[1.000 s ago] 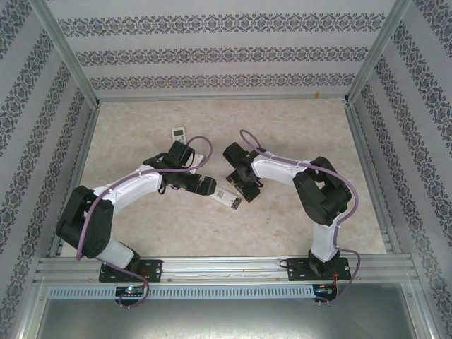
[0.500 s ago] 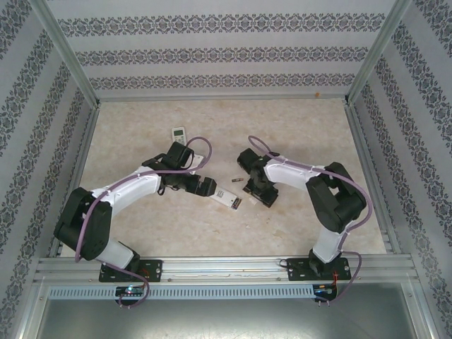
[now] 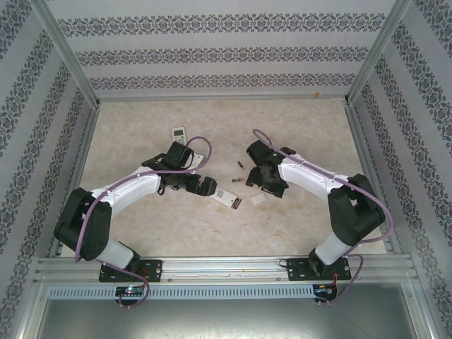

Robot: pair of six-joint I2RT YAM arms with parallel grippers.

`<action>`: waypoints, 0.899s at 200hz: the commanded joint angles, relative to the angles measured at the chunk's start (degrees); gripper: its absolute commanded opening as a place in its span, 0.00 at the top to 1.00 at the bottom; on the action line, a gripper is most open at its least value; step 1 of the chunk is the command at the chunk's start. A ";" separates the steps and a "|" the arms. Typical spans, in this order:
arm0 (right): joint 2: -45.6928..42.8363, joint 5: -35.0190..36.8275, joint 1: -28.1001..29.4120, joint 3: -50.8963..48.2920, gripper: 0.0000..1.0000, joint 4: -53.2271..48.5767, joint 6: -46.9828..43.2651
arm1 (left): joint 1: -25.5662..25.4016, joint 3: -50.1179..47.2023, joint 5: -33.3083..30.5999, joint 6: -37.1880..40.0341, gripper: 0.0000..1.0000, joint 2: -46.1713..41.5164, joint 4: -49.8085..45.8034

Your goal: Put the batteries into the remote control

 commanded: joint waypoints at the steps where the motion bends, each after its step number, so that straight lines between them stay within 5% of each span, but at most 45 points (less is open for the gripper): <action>1: 5.39 0.97 0.81 4.14 0.10 -10.54 -18.38 | 0.64 -0.51 0.97 0.75 0.00 -1.63 1.54; 69: 14.86 -6.70 0.95 10.16 0.19 -9.27 -26.41 | 0.66 -1.66 0.71 0.30 0.00 -2.70 1.78; 129: 16.42 -4.26 0.74 7.66 0.31 -9.74 -25.46 | 0.68 -1.72 0.52 0.40 0.00 -2.52 1.61; 159: 15.03 -2.47 -0.22 7.40 0.46 -9.12 -17.99 | 0.68 -1.12 0.65 0.29 0.00 -1.76 1.78; 180: 11.42 -2.65 -1.37 6.64 0.50 -7.62 -3.41 | 0.66 -0.90 0.15 -0.46 0.00 -1.71 1.95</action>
